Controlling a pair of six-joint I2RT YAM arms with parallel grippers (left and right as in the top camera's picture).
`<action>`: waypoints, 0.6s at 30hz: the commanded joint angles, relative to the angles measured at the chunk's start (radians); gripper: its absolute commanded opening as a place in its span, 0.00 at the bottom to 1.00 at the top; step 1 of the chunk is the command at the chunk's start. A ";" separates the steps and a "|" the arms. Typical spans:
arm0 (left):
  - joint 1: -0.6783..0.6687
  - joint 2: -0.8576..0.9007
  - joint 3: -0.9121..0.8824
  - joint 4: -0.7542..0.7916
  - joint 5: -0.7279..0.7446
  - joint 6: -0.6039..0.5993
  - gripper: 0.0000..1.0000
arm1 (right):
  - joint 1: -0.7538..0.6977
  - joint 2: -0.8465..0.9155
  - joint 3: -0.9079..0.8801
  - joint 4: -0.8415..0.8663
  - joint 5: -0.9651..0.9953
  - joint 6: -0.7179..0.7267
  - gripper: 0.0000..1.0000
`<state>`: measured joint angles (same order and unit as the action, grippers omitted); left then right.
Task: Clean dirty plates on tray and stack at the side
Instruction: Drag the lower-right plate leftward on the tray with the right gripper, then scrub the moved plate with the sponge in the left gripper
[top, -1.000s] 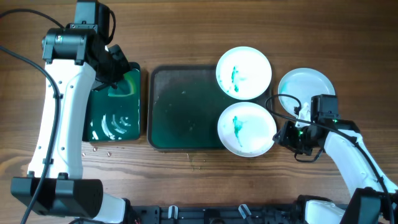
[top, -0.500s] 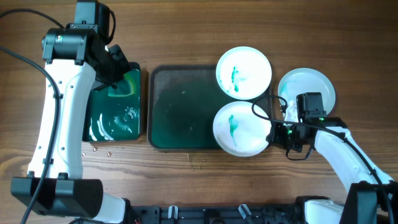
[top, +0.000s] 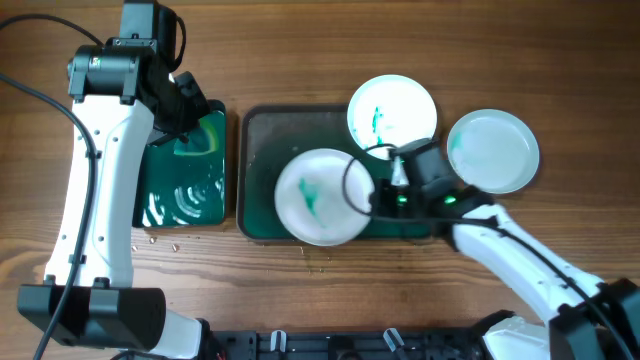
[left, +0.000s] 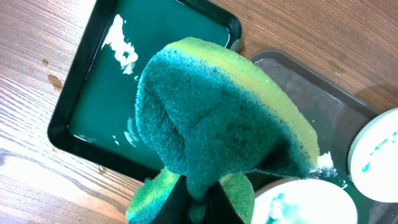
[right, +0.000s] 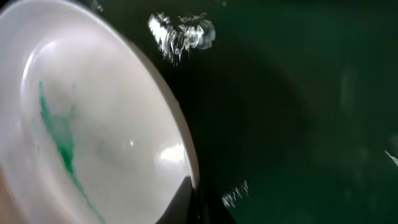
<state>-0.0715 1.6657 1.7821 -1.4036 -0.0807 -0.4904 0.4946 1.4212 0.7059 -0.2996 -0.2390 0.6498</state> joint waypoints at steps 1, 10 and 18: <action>0.002 0.005 0.004 0.000 0.002 0.014 0.04 | 0.090 0.118 0.042 0.068 0.181 0.170 0.04; -0.029 0.006 0.002 0.001 0.002 0.011 0.04 | 0.108 0.283 0.212 -0.002 0.174 0.167 0.18; -0.093 0.023 -0.002 0.013 0.022 0.003 0.04 | 0.006 0.335 0.344 -0.113 0.011 -0.349 0.43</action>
<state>-0.1390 1.6684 1.7821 -1.4025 -0.0799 -0.4908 0.5591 1.7031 0.9649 -0.4129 -0.1261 0.5629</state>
